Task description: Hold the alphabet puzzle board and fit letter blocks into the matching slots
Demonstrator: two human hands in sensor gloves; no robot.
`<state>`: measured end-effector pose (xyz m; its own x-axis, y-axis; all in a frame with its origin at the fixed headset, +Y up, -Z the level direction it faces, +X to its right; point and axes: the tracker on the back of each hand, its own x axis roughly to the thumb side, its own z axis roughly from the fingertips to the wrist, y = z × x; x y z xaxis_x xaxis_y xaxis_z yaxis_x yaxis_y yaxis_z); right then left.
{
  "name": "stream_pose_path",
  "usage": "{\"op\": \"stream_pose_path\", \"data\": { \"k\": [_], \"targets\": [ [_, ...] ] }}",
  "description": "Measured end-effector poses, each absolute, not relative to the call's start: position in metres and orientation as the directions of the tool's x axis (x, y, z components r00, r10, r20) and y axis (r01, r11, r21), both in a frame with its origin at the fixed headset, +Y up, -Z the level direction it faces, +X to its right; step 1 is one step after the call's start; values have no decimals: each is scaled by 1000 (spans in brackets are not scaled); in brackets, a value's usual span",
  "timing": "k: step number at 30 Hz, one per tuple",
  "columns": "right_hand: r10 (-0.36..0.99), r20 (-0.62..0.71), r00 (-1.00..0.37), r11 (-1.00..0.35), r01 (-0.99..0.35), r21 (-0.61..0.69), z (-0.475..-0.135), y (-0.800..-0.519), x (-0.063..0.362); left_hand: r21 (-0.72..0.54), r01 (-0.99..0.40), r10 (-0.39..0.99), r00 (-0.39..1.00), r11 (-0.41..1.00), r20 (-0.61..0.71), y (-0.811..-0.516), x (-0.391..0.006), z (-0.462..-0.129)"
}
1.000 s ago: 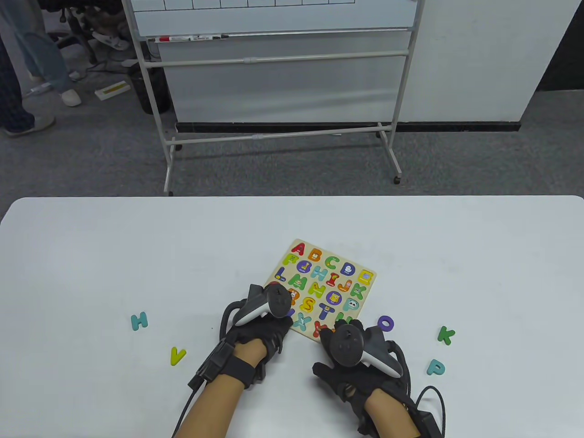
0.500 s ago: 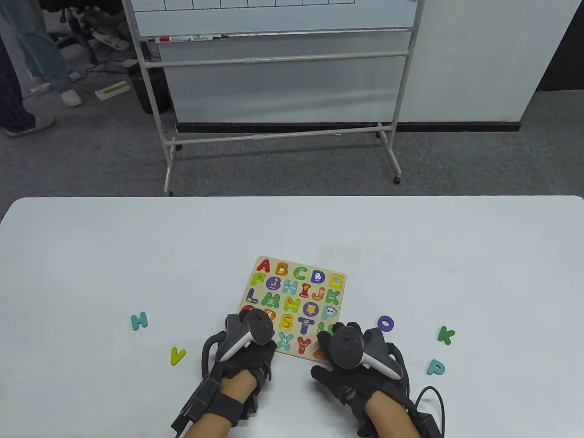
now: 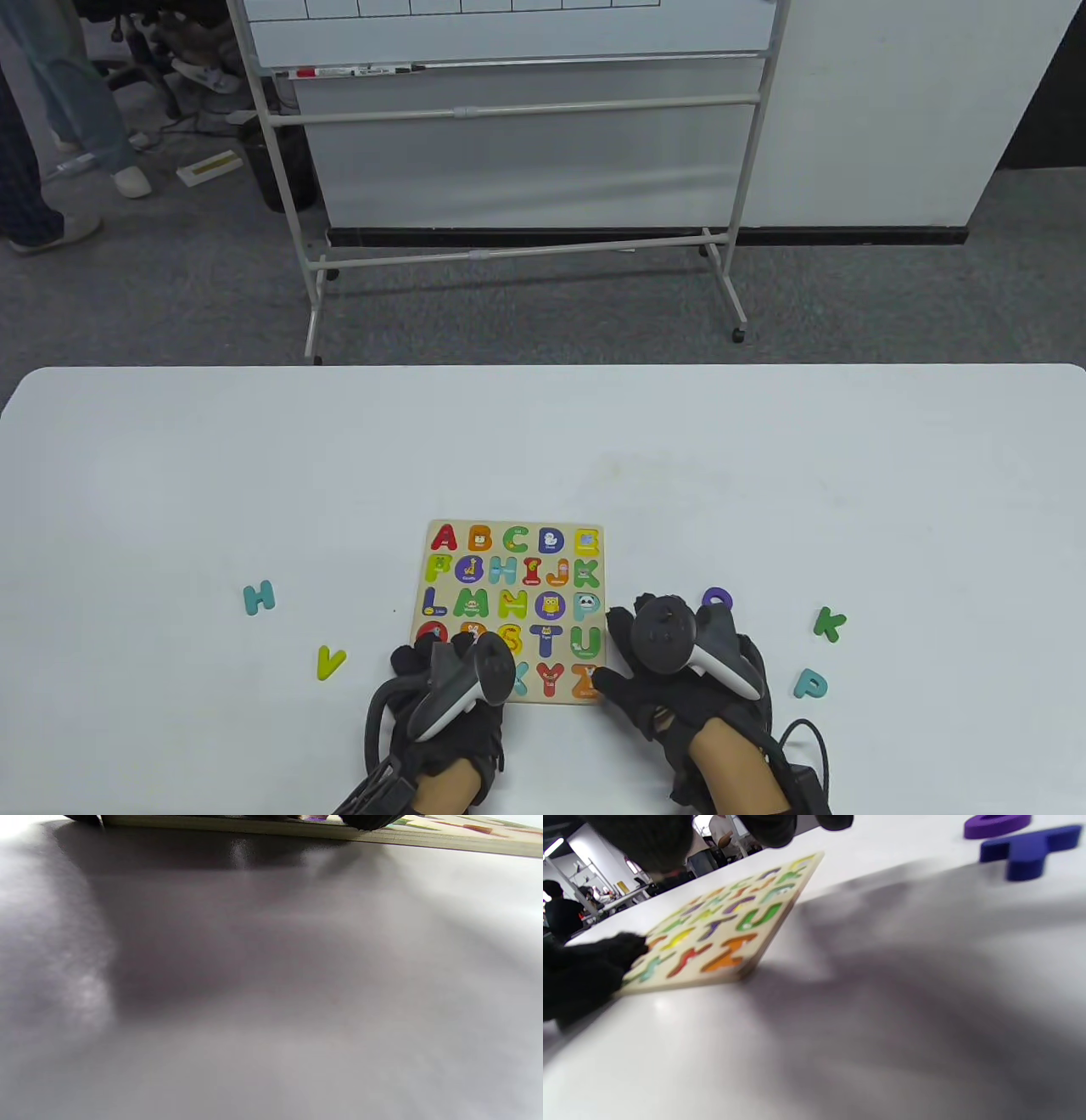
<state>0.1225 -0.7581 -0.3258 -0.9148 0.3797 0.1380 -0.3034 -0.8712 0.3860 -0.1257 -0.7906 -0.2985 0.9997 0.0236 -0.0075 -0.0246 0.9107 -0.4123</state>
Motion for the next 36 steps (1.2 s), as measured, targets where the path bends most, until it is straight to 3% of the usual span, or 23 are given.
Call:
{"op": "stream_pose_path", "data": {
  "k": [9,12,18,25,36],
  "targets": [
    [519,-35,-854,-845,-518,130,-328,-730,185,-383,83,-73,996,920,41,-792,-117,-286],
    [457,-67,-887,-881,-462,107,-328,-728,191,-381,92,-79,996,920,50,-791,-117,-286],
    [234,-89,-968,-944,-248,220,-331,-736,186,-385,103,-87,995,917,57,-791,-117,-287],
    [105,-93,-990,-960,-126,249,-334,-746,185,-386,103,-87,994,917,60,-791,-117,-287],
    [28,-88,-996,-961,-51,272,-341,-764,182,-389,113,-96,993,914,63,-791,-117,-287]
  ]
}}
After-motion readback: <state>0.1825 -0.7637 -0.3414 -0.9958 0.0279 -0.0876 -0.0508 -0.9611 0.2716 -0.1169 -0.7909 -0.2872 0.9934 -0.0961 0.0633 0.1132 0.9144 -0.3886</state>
